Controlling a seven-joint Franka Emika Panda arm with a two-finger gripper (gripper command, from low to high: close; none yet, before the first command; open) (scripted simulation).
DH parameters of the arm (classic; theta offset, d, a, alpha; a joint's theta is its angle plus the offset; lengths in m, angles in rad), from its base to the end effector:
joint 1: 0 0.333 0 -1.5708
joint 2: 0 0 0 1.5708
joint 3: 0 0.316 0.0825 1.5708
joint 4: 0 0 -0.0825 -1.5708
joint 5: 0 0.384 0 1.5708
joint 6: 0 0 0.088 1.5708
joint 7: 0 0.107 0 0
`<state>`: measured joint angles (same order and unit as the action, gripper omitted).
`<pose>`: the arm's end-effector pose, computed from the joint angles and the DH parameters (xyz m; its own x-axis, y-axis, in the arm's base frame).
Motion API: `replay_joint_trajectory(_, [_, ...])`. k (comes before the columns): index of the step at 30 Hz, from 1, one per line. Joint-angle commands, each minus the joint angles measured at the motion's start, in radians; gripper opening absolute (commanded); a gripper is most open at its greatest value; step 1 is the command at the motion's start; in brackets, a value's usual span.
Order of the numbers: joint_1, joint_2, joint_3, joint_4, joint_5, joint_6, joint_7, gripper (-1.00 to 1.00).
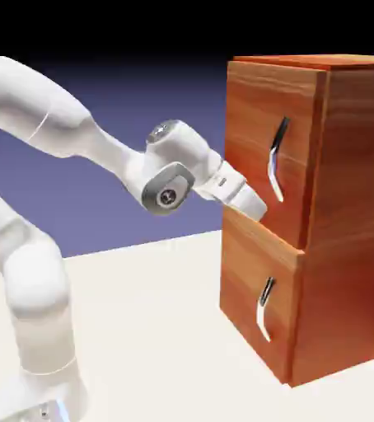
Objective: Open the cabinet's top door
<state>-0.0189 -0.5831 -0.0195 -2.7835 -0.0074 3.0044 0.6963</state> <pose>0.3917 -0.0147 0.4719 0.5123 -0.6601 0.5494 -0.4684 -0.7509 -0.4655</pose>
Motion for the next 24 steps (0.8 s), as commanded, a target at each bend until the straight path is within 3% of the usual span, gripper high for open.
replay_joint_trajectory(1, [-0.036, -0.014, -0.035, 0.013, 0.015, -0.006, -0.028, 0.0])
replay_joint_trajectory(9, [-0.066, -0.168, -0.233, 0.105, -0.323, -0.243, -0.334, 0.0])
replay_joint_trajectory(24, [0.077, -0.304, -0.432, 0.174, -0.975, -0.331, -0.511, 0.0])
